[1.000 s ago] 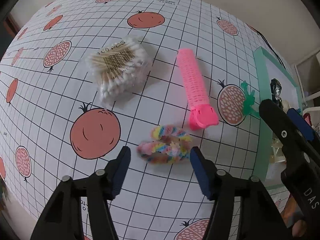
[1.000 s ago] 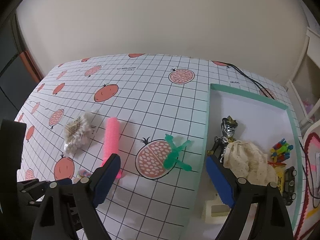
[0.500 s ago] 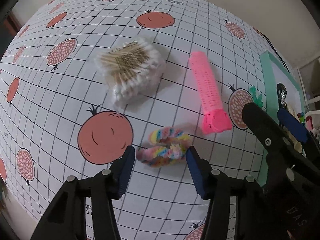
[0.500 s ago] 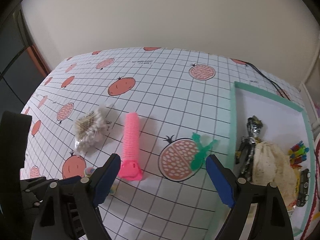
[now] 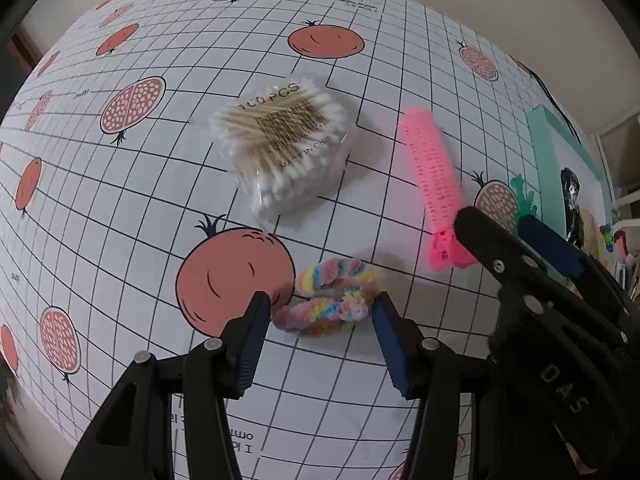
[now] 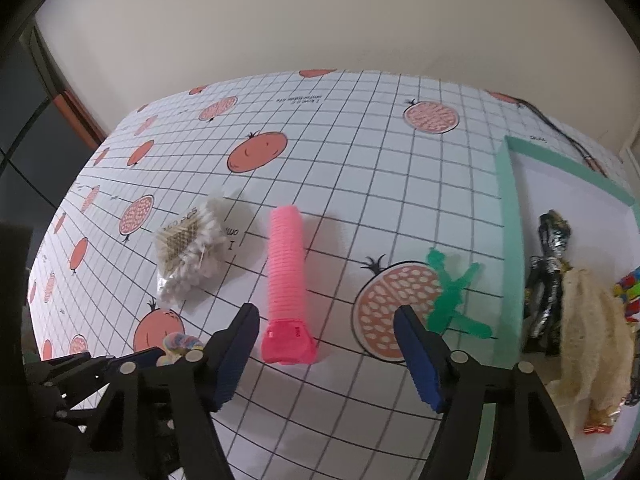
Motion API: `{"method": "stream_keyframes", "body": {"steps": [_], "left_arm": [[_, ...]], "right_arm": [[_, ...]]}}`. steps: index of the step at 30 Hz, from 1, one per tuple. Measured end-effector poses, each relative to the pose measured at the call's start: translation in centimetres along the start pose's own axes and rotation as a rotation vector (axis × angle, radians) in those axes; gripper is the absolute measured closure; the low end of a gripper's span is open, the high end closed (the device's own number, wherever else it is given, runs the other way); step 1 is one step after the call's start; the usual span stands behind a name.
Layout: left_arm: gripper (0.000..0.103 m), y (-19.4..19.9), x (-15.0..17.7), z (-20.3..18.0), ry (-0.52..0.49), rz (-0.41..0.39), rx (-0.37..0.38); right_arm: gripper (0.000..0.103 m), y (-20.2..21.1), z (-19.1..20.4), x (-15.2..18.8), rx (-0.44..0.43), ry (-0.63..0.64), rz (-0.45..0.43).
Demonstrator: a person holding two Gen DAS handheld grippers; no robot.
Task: Organize objects
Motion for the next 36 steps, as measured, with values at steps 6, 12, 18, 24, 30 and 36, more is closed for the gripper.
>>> {"method": "stream_keyframes", "body": {"steps": [6, 12, 18, 24, 30, 36], "left_arm": [[0.049, -0.1, 0.1, 0.4, -0.019, -0.001, 0.004], [0.049, 0.0, 0.2, 0.1, -0.035, -0.002, 0.007], [0.049, 0.1, 0.3, -0.1, -0.043, -0.001, 0.013], [0.049, 0.3, 0.4, -0.3, -0.048, -0.001, 0.021], [0.053, 0.7, 0.5, -0.7, -0.06, -0.008, 0.026], [0.058, 1.0, 0.6, -1.1, -0.06, -0.012, 0.045]], "right_arm": [[0.04, -0.9, 0.1, 0.1, -0.015, -0.024, 0.017], [0.049, -1.7, 0.1, 0.0, -0.024, -0.049, 0.026], [0.053, -2.2, 0.1, 0.1, -0.026, -0.064, 0.032], [0.068, -2.4, 0.0, -0.1, -0.019, -0.065, 0.028], [0.071, -2.5, 0.0, -0.1, -0.023, -0.069, 0.031], [0.073, -2.2, 0.0, -0.1, -0.033, -0.071, 0.027]]}}
Point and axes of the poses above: each gripper's, at about its wrist camera, not at the fingertips, and y roughly against the way its jaws point, z to its left, x to its underside, the point moved 4 cm from there along -y, roughly the way its jaws point, and after that the axes turned 11 degrees about -x, right-handed, at the moved point
